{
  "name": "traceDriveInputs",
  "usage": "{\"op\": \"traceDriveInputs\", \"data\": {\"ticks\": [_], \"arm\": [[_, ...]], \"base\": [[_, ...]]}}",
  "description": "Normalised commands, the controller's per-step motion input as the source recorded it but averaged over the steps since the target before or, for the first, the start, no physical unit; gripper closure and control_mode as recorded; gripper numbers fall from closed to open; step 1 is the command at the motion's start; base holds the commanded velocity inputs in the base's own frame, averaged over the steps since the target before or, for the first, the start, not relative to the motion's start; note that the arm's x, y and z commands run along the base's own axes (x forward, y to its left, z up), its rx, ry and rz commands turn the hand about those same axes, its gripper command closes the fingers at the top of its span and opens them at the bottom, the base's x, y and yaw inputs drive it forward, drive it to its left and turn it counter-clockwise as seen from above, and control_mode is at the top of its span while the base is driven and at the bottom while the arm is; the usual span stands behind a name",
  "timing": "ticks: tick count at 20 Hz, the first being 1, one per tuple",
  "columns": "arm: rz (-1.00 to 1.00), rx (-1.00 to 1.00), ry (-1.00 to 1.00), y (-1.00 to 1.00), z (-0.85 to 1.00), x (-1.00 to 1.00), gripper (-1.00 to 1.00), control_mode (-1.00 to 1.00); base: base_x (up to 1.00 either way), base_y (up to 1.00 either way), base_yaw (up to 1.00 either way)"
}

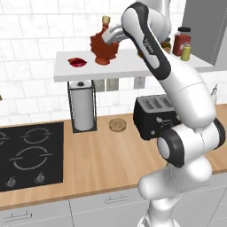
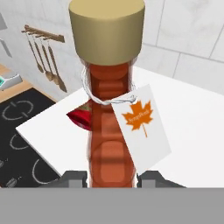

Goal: Put the shaker and condiment bottle from the counter next to their counterparts in the cabinet.

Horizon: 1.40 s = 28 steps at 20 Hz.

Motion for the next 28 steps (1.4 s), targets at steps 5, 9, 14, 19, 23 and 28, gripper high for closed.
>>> {"op": "traceDriveInputs", "data": {"ticks": [5,9,14,19,23,28], "arm": [[0.00,0.00,0.00,0.01,-0.01,0.12,1.00,-1.00],[0.00,-0.03,0.02,0.16,-0.05,0.18,1.00,-1.00],[0.01,-0.01,0.04,0.11,0.00,0.21,1.00,-1.00],[0.03,0.00,0.00,0.01,0.00,0.22,1.00,-1.00],[0.03,-0.02,0.02,0.10,-0.09,0.22,1.00,-1.00],[0.02,-0.05,0.05,0.23,-0.13,0.23,1.00,-1.00]], "base": [[0.00,0.00,0.00],[0.00,0.00,0.00],[0.00,0.00,0.00],[0.00,0.00,0.00],[0.00,0.00,0.00],[0.00,0.00,0.00]]}}
